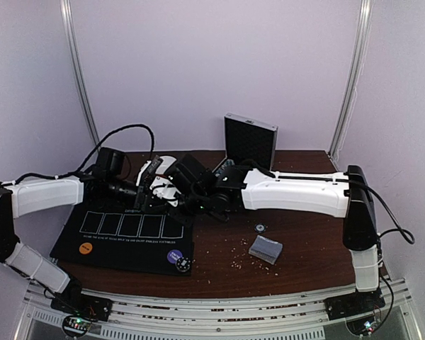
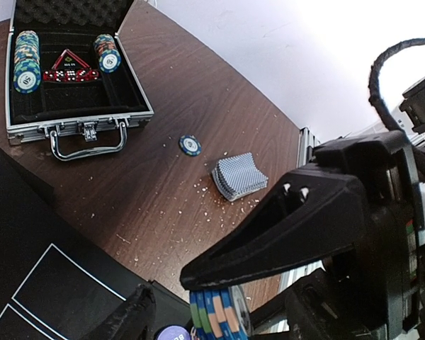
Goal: Distribute texas hold em gaming equipment
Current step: Pass from the right arm to the left
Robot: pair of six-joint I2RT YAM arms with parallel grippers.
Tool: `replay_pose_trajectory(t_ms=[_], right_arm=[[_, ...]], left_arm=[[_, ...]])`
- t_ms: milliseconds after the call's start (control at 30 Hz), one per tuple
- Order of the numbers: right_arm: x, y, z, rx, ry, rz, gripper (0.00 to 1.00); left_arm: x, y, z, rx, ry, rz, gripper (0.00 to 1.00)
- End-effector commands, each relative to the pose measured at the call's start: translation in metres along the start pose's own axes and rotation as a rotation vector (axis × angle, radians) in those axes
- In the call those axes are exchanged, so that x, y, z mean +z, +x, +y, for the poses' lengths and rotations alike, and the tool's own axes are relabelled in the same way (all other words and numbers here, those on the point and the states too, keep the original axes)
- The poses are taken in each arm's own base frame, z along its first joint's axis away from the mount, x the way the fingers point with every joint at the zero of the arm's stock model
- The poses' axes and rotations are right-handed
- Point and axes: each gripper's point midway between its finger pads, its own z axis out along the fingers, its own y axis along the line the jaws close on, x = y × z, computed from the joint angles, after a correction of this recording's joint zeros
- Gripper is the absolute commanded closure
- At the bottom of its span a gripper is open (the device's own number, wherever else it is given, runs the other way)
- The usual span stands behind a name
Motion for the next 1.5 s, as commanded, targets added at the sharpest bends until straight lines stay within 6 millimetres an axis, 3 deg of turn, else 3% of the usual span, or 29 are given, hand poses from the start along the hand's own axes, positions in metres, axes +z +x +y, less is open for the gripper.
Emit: replay_pose_trajectory(t_ms=[0, 167, 367, 533, 733, 1300, 1467], right_arm=[[-0.015, -0.015, -0.028, 0.025, 0.087, -0.054, 0.97], [-0.015, -0.012, -0.027, 0.018, 0.086, -0.048, 0.97], [-0.016, -0.014, -0.028, 0.009, 0.088, -0.053, 0.97], [-0.014, -0.015, -0.026, 0.012, 0.079, -0.055, 0.97], [-0.015, -0.016, -0.025, 0.008, 0.07, -0.056, 0.97], [-0.015, -0.027, -0.026, 0.002, 0.072, -0.098, 0.97], [-0.013, -0.028, -0.026, 0.0, 0.079, -0.096, 0.97]], left_arm=[[-0.008, -0.003, -0.009, 0.018, 0.028, 0.01, 0.37], [-0.013, -0.007, -0.009, 0.001, 0.049, 0.003, 0.41], [-0.018, -0.007, -0.025, 0.033, 0.111, -0.046, 0.29], [-0.012, -0.005, -0.017, 0.034, 0.059, -0.039, 0.26], [0.002, 0.009, -0.003, 0.007, 0.038, 0.024, 0.47], [0.011, 0.013, -0.012, 0.018, 0.099, 0.039, 0.79], [0.009, 0.014, -0.018, 0.021, 0.121, 0.031, 1.0]])
